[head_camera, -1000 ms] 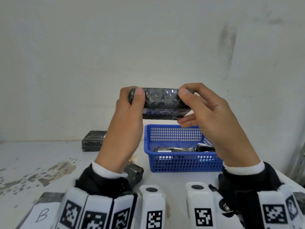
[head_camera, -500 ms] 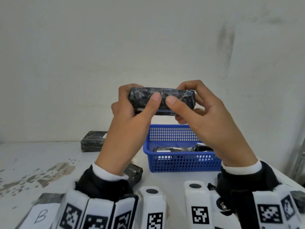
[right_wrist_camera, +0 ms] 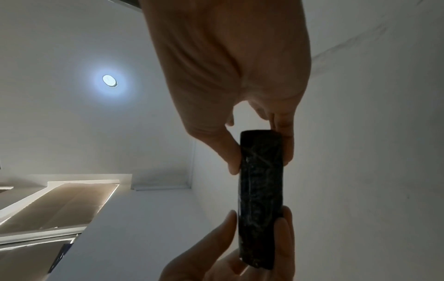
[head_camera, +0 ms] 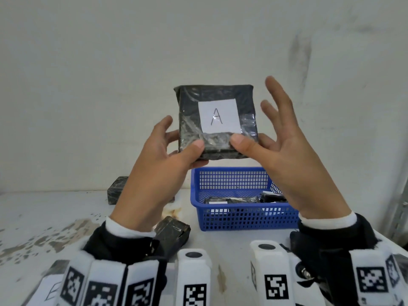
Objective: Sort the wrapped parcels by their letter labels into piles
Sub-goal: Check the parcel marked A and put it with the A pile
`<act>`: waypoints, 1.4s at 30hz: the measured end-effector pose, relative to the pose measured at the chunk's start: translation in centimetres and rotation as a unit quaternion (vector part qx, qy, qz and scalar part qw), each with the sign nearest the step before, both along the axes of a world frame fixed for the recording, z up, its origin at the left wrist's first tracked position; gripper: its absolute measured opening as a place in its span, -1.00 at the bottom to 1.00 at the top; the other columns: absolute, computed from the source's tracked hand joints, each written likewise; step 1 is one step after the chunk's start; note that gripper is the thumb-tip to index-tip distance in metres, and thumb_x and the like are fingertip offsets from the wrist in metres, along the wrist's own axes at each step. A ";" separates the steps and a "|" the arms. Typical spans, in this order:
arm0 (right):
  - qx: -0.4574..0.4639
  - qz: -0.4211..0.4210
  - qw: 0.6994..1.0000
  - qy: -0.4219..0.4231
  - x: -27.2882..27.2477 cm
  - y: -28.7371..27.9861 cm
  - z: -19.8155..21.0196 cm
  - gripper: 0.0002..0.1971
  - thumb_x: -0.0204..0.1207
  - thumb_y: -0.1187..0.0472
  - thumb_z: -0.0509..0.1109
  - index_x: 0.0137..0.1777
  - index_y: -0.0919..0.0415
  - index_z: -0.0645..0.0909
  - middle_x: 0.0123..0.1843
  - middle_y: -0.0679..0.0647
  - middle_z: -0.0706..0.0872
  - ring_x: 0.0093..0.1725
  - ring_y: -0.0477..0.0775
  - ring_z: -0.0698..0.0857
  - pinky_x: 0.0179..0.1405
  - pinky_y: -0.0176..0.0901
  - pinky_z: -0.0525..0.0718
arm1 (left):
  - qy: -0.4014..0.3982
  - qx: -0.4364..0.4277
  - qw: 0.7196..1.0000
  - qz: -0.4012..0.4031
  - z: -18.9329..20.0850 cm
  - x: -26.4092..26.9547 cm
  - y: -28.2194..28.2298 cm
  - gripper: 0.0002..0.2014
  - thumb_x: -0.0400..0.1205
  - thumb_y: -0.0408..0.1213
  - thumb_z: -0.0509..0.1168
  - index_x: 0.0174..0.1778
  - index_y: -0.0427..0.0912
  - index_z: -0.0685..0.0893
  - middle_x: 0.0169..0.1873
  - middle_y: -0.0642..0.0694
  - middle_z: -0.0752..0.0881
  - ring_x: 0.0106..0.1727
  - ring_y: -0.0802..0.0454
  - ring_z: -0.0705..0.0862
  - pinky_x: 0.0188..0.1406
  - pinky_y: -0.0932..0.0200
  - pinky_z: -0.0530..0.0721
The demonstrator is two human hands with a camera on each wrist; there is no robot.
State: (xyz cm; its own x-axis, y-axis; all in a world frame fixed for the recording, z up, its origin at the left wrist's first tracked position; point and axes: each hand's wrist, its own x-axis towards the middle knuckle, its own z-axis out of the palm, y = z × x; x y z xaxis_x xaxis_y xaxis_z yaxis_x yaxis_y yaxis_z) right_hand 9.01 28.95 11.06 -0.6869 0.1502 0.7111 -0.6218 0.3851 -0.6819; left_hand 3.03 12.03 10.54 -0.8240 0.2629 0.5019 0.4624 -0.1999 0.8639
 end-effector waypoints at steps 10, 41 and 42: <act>0.000 0.002 1.000 -0.031 -0.3 -0.3 0.1 -0.18 0.53 0.21 0.51 0.71 -0.22 0.21 0.19 -0.11 0.84 0.19 -0.15 0.80 0.29 -0.18 0.71 | 0.014 -0.010 1.000 -0.002 -0.2 0.0 0.4 -0.63 0.70 -0.22 0.26 0.44 -0.12 0.49 0.09 -0.02 0.80 -0.09 0.07 0.83 0.19 -0.15 0.71; -0.035 -0.026 0.999 -0.030 -0.4 -0.8 -0.1 -0.44 0.54 0.10 0.52 0.49 -0.23 0.44 0.18 -0.07 0.79 -0.05 0.04 0.87 0.02 -0.04 0.84 | -0.012 -0.035 0.998 0.051 0.0 0.6 0.1 -0.69 0.66 0.09 0.22 0.24 0.05 0.55 -0.01 0.11 0.81 0.05 0.12 0.78 0.15 -0.02 0.67; -0.032 -0.025 0.999 -0.031 -0.4 -0.8 -0.1 -0.37 0.54 0.09 0.52 0.55 -0.29 0.38 0.17 -0.06 0.79 -0.06 0.03 0.87 -0.01 -0.07 0.84 | -0.007 -0.036 0.998 0.046 0.0 0.6 0.2 -0.70 0.66 0.07 0.23 0.24 0.05 0.54 0.00 0.12 0.80 0.03 0.18 0.78 0.09 0.09 0.66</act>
